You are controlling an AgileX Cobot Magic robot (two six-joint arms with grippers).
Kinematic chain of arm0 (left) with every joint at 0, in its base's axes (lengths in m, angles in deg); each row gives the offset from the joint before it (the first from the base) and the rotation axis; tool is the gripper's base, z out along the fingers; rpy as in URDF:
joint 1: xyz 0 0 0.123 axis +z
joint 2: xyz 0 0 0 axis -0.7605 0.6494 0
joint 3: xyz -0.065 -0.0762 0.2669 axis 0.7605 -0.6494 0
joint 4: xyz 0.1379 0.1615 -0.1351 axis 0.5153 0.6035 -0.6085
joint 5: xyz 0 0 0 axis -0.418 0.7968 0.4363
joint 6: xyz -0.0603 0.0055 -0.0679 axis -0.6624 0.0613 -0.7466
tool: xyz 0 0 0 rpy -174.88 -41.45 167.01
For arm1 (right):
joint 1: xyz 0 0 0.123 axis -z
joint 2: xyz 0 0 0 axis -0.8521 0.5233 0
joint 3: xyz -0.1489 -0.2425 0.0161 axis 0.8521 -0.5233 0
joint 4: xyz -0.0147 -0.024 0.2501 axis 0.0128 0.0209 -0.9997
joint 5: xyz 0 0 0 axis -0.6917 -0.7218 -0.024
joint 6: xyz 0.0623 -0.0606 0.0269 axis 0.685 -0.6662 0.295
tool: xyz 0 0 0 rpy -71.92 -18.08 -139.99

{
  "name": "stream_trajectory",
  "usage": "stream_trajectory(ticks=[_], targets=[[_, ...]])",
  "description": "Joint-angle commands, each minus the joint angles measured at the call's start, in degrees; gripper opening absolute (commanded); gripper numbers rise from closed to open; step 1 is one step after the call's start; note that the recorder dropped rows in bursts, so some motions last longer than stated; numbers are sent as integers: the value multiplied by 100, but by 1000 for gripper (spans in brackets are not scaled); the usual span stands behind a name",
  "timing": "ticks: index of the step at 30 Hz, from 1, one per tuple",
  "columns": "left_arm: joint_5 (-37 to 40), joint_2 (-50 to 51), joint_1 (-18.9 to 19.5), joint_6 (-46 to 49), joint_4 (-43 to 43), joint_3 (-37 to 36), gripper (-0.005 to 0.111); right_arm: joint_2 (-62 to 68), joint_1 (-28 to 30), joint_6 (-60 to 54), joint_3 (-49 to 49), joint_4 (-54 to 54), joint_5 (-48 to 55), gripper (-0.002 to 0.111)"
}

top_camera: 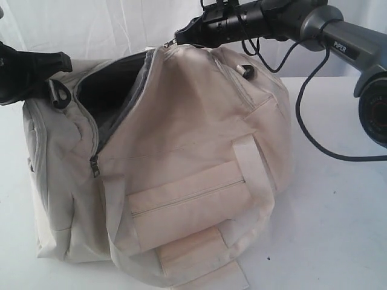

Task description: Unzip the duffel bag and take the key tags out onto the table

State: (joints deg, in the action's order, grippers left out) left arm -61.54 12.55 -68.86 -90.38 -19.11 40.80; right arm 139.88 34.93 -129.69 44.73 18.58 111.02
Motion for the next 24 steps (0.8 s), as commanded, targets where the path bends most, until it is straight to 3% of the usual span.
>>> stream_trajectory(ticks=[1, 8, 10, 15, 17, 24], targets=[[307, -87, 40, -90, 77, -21, 0, -47, 211, 296, 77, 294, -842, 0], [319, -87, 40, -93, 99, -21, 0, -60, 211, 320, 77, 240, 72, 5], [319, -87, 40, -93, 99, -21, 0, -89, 211, 341, 77, 240, 251, 16], [330, -87, 40, -93, 122, -21, 0, -282, 211, 355, 77, 240, 454, 59], [330, -87, 40, -43, 122, -21, 0, -390, 222, 355, 77, 252, 454, 69], [330, -87, 40, 185, 122, -21, 0, -877, 446, 1138, 77, 1010, 1142, 70]])
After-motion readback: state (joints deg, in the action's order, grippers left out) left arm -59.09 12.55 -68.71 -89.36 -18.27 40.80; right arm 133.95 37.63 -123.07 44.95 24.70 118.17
